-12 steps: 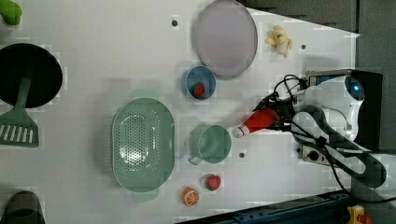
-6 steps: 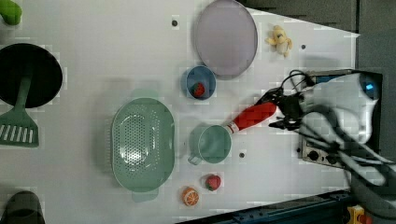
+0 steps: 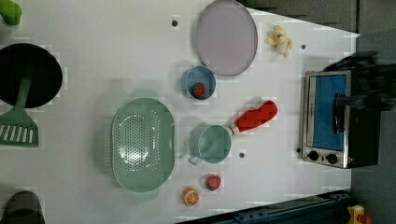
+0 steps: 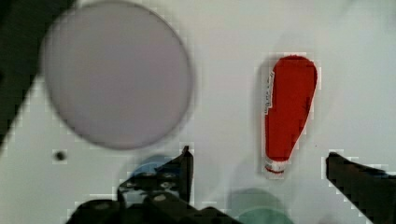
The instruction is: Pick Ketchup from oven and place it on table.
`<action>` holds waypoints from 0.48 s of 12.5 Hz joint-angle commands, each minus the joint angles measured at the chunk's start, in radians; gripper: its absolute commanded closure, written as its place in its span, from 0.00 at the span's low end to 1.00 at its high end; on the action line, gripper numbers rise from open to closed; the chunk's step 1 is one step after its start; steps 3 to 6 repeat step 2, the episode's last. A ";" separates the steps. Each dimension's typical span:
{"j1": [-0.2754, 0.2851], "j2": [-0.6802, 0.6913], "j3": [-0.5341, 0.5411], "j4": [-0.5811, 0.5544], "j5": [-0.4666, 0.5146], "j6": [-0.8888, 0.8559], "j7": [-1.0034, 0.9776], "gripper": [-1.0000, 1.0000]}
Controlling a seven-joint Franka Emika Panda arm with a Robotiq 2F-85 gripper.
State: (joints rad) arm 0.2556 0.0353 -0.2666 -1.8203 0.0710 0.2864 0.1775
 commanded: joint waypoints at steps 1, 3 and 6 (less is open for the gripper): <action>-0.008 -0.005 -0.022 0.137 -0.018 -0.181 0.034 0.00; -0.008 -0.005 -0.022 0.179 -0.036 -0.253 0.035 0.00; -0.008 -0.005 -0.022 0.179 -0.036 -0.253 0.035 0.00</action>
